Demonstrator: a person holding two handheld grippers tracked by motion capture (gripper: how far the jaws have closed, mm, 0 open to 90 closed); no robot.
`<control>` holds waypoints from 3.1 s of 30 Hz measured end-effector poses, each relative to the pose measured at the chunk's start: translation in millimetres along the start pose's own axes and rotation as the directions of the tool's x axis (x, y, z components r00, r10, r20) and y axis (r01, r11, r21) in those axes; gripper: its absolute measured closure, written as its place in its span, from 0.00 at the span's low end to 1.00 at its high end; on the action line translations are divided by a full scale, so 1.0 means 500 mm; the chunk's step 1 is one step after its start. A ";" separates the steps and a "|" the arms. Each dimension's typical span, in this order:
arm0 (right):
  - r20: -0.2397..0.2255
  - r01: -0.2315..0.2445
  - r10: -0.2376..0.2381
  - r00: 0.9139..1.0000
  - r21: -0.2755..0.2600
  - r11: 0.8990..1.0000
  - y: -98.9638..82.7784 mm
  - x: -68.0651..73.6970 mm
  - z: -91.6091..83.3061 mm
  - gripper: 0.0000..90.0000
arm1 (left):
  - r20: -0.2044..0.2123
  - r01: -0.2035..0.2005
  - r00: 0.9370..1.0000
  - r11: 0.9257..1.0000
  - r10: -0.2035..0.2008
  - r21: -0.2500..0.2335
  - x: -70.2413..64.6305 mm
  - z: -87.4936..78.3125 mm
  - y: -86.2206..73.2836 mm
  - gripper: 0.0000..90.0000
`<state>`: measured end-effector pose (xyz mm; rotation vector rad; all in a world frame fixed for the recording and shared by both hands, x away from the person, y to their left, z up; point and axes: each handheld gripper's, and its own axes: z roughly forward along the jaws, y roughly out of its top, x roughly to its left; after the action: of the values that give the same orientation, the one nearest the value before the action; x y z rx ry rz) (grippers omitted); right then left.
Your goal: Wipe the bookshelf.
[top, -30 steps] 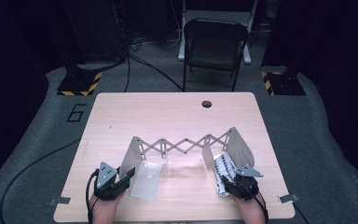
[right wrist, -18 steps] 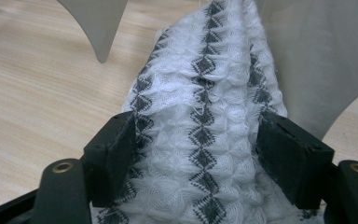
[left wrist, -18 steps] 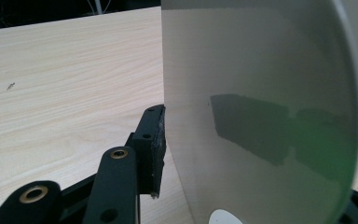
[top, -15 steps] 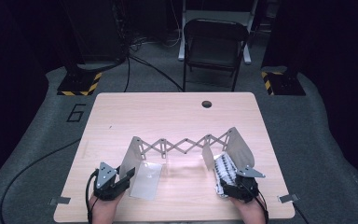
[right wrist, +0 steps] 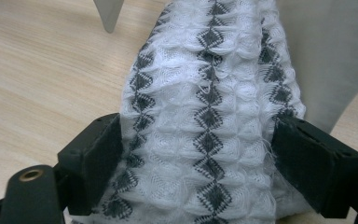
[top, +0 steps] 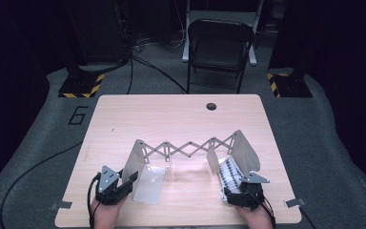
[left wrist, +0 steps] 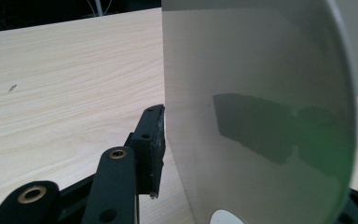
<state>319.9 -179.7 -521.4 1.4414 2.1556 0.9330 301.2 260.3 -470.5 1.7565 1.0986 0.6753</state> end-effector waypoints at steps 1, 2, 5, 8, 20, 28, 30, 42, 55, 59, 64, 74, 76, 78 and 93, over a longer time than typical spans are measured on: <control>0.004 0.004 -0.004 1.000 -0.010 1.000 0.000 0.004 0.002 0.19 | 0.000 0.002 1.000 1.000 -0.002 0.002 0.000 0.000 0.000 0.64; 0.009 0.007 -0.007 1.000 -0.015 1.000 -0.002 0.005 0.002 0.20 | 0.001 0.002 1.000 1.000 -0.002 0.001 0.000 0.000 0.000 0.64; -0.006 0.013 -0.014 1.000 -0.023 1.000 -0.002 0.009 -0.001 0.31 | 0.001 0.001 1.000 1.000 -0.001 0.001 0.000 0.000 0.000 0.64; -0.019 0.037 -0.037 0.999 -0.039 0.999 -0.002 0.010 -0.002 0.46 | 0.000 0.001 1.000 1.000 -0.001 0.000 -0.001 0.000 0.000 0.64; -0.039 -0.034 0.030 0.999 -0.110 0.993 0.039 0.017 -0.018 0.73 | 0.000 -0.003 1.000 1.000 0.003 0.000 0.000 0.001 0.000 0.63; -0.014 -0.020 0.016 1.000 -0.306 0.952 0.128 0.044 -0.086 0.73 | 0.000 -0.002 1.000 1.000 0.002 0.000 0.000 0.001 0.000 0.63; -0.031 -0.011 0.002 1.000 -0.312 0.950 0.142 0.043 -0.096 0.72 | 0.002 -0.003 1.000 1.000 0.003 0.000 0.001 0.000 0.000 0.63; 0.003 0.008 -0.007 1.000 -0.115 0.993 0.079 0.030 -0.021 0.72 | 0.004 0.000 1.000 1.000 -0.001 0.003 0.000 0.002 -0.002 0.64; -0.003 0.034 -0.038 0.999 -0.363 0.931 0.174 0.046 -0.128 0.70 | 0.003 0.004 1.000 1.000 -0.004 -0.004 0.000 0.001 -0.002 0.63; -0.026 -0.001 -0.006 1.000 -0.278 0.961 0.147 0.035 -0.085 0.70 | 0.013 0.002 1.000 1.000 -0.002 0.010 0.002 -0.002 -0.001 0.63; -0.015 -0.002 0.000 1.000 -0.137 0.991 0.087 0.033 -0.018 0.70 | 0.008 0.001 1.000 1.000 -0.001 0.004 0.001 0.001 -0.002 0.63; -0.051 -0.005 -0.011 0.999 -0.301 0.953 0.157 0.042 -0.105 0.69 | 0.006 0.000 1.000 1.000 0.000 -0.002 0.001 0.000 -0.002 0.63; -0.048 0.008 -0.026 0.998 -0.340 0.941 0.168 0.046 -0.126 0.69 | 0.004 0.002 1.000 1.000 -0.002 -0.007 0.001 0.001 -0.002 0.63; -0.050 0.019 -0.039 0.998 -0.349 0.937 0.171 0.047 -0.131 0.69 | 0.004 0.001 1.000 1.000 -0.001 -0.007 0.001 0.001 -0.002 0.63; -0.082 0.058 -0.069 0.994 -0.121 0.991 0.079 0.035 -0.025 0.70 | 0.008 0.003 1.000 1.000 -0.003 0.003 0.000 0.002 -0.002 0.63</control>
<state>331.0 -158.0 -483.6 1.2908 2.1533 1.0985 301.5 260.2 -471.8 1.7590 1.0967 0.6642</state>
